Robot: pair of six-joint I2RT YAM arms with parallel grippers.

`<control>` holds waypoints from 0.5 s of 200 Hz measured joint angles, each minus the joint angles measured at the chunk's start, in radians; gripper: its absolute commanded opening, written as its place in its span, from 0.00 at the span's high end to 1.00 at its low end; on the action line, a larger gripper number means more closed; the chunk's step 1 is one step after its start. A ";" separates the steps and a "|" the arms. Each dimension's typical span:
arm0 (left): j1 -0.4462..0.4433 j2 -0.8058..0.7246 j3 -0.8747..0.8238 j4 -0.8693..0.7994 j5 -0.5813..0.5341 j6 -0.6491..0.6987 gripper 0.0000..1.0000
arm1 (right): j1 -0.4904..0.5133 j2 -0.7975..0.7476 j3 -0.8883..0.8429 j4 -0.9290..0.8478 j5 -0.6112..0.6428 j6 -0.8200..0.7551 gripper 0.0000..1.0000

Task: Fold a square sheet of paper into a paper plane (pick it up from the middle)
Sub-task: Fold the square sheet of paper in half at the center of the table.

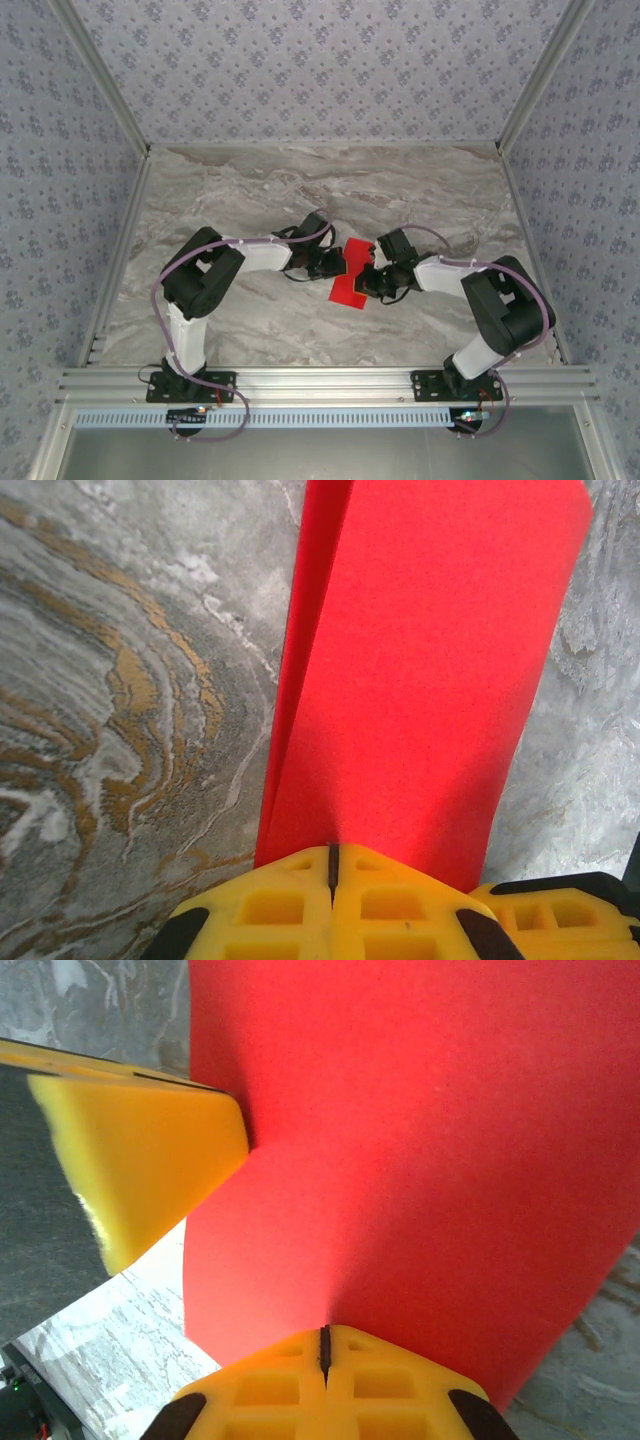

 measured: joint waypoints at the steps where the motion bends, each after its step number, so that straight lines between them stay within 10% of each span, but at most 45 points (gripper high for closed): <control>1: 0.000 0.000 0.000 0.000 0.000 0.000 1.00 | 0.000 0.000 -0.001 0.001 0.000 0.000 1.00; 100: -0.001 0.000 0.000 0.000 -0.006 -0.007 1.00 | 0.010 -0.149 -0.137 -0.022 -0.001 0.001 1.00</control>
